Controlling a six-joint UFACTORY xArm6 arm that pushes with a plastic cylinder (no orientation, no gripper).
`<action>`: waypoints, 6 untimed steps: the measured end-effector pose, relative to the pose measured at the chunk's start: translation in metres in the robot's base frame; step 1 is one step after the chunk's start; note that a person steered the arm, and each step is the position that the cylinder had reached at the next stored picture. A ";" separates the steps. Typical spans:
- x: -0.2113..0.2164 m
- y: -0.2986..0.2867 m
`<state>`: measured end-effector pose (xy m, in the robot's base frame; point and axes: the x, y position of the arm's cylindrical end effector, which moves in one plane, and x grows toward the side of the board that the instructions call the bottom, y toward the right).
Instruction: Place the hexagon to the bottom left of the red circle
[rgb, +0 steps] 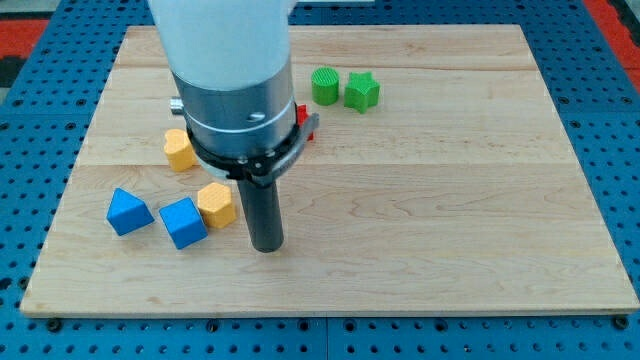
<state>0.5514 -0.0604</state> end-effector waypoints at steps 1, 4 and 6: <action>-0.024 -0.067; -0.075 -0.110; -0.079 -0.053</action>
